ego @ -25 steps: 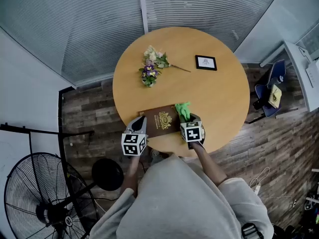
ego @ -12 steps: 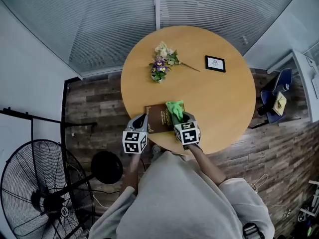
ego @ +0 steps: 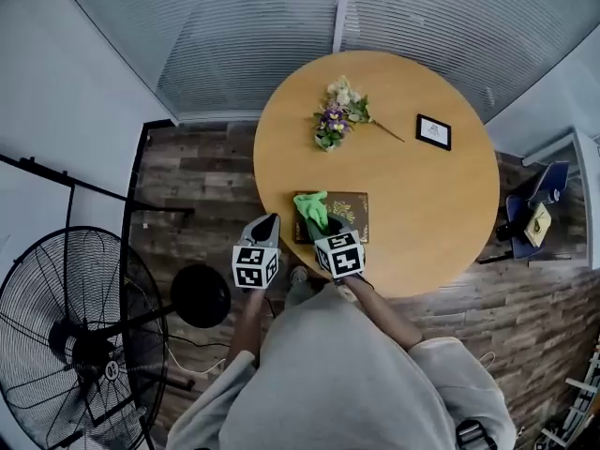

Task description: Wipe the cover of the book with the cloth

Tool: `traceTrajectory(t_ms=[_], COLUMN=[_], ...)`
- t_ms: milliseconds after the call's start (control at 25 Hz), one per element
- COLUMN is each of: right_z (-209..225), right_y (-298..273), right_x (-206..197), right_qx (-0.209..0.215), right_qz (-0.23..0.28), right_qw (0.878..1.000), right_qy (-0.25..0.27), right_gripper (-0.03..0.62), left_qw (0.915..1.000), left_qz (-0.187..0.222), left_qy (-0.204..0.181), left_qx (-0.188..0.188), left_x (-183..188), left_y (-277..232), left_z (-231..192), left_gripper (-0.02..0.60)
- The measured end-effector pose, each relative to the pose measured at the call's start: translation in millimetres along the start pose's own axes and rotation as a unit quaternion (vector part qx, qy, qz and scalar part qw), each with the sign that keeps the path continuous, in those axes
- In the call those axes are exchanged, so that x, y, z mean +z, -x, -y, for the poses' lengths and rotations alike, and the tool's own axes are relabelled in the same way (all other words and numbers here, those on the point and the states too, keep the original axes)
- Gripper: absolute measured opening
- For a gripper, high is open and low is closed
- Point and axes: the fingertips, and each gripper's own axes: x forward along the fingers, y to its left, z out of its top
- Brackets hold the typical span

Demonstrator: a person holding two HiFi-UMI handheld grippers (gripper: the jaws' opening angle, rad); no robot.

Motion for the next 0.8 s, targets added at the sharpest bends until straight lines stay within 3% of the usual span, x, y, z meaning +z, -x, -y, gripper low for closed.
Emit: traceTrajectory(t_ms=[360,800], right_z=[-41.0,-28.0], right_y=[-22.0,-44.0], right_x=[-14.8,-57.8], right_qx=[0.043,0.035], right_qz=[-0.03,-0.078], right_qw=[0.999,0.996], right_qy=[0.009,-0.027], right_gripper=[0.103,0.103], left_qw=[0.9991,0.9985], left_qz=[-0.003,-0.008], left_qy=[0.023,0.025], left_qx=[0.035,0.049], left_x=[-18.4,-23.4], left_y=[26.9,37.4], left_z=[-21.4,-31.4], left_gripper=[0.009,0.009])
